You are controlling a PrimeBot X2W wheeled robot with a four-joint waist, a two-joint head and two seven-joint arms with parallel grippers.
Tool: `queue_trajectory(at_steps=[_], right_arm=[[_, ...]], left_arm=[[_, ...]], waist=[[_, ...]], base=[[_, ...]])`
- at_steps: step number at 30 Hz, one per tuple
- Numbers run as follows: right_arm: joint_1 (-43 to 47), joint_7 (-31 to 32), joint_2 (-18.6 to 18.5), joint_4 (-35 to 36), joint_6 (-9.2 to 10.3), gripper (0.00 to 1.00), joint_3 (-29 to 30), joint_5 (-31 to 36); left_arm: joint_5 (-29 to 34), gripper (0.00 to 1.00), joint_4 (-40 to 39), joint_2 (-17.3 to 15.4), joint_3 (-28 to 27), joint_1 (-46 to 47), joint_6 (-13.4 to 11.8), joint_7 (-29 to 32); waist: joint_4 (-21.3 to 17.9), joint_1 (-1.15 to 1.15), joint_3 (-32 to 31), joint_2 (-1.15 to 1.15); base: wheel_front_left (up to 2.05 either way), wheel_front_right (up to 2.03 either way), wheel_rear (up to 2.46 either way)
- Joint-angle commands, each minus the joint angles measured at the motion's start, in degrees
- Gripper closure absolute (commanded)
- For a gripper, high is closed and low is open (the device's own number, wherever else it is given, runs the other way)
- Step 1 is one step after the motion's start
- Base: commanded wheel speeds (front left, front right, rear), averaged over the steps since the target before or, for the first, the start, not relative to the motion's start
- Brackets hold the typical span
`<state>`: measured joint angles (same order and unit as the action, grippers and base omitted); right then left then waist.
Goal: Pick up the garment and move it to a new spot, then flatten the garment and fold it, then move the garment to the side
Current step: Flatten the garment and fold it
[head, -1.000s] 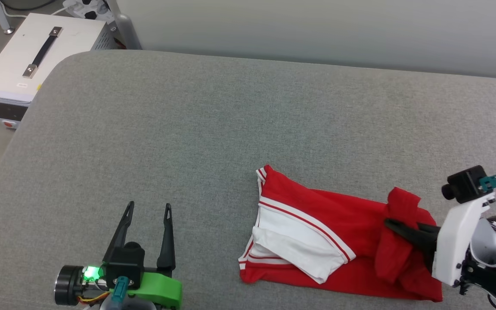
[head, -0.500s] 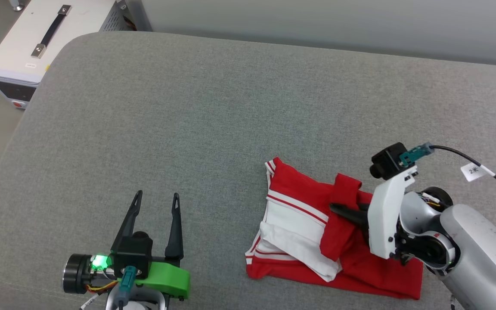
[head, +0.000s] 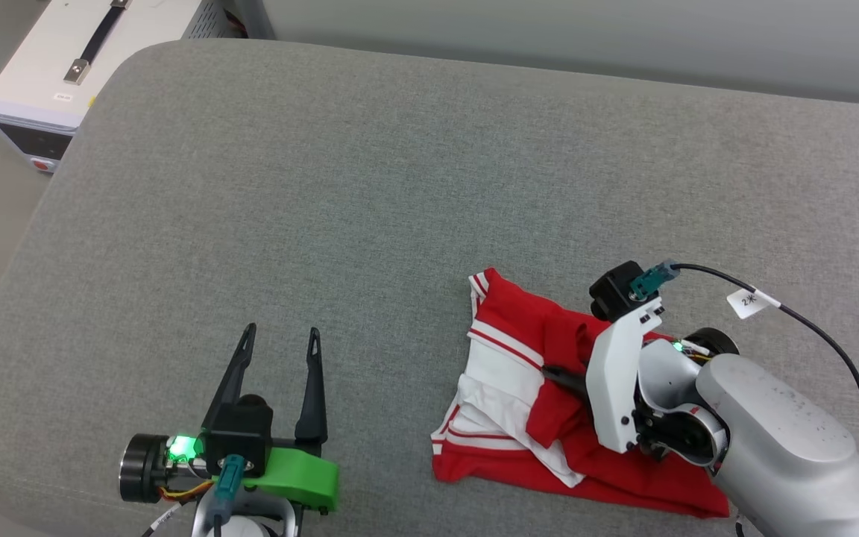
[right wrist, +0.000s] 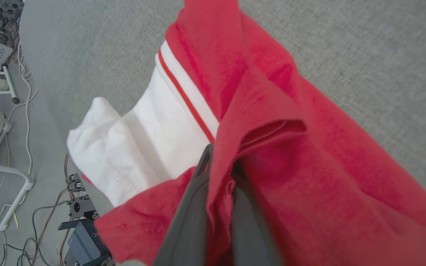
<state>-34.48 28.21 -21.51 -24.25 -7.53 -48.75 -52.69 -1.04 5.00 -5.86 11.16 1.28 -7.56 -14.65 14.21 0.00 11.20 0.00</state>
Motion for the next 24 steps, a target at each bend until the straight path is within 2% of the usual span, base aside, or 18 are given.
queue_trajectory(at_steps=[1, 2, 7, 13, 16, 19, 24], right_arm=[[-0.76, -1.43, 0.33, -0.70, 0.04, 0.51, -0.76, 0.42], [-1.03, -3.05, 0.16, -0.96, 0.04, 0.00, -1.27, 1.07], [-0.87, -9.28, -1.22, 0.64, 0.04, 0.00, -2.05, 0.67], [1.78, -18.48, -6.02, 6.88, 0.04, 0.00, 0.74, 0.92], [3.77, -23.52, -7.75, 8.67, 0.04, 0.00, 4.84, 2.17], [6.00, -29.21, -9.07, 8.69, 0.04, 0.00, 10.51, 7.80], [10.48, -36.77, -7.07, 7.56, 0.04, 0.00, 21.34, 17.21]], left_arm=[[0.32, 0.00, 0.09, 0.13, -0.02, 0.78, -0.15, -0.35], [0.35, 0.00, 0.09, 0.07, -0.11, 0.64, -0.22, -0.35], [0.58, 0.00, 0.20, -0.54, -0.25, -0.01, -0.24, -0.35], [0.62, 0.00, -0.02, -1.50, -0.61, -1.32, -0.35, -0.35], [0.83, 0.00, -0.17, -2.07, -0.55, -2.03, -0.31, -0.35], [0.88, 0.00, -0.50, -2.50, -0.66, -2.82, -0.59, -0.35], [0.87, 0.00, -0.80, -3.04, -0.71, -3.46, -0.82, -0.35]], waist=[[-0.22, 0.00, -0.26, 0.00], [-0.45, 0.00, -0.49, 0.00], [-1.70, 0.00, -2.19, 0.00], [-3.92, 0.00, -4.79, 0.00], [-5.16, 0.00, -5.77, 0.00], [-6.79, 0.00, -6.70, 0.00], [-8.71, 0.00, -7.50, 0.00]], base=[[0.00, 0.00, 0.00], [0.00, 0.00, 0.00], [0.00, 0.00, 0.00], [0.00, 0.00, 0.00], [0.00, 0.00, 0.00], [0.00, 0.00, 0.00], [0.00, 0.00, 0.00]])
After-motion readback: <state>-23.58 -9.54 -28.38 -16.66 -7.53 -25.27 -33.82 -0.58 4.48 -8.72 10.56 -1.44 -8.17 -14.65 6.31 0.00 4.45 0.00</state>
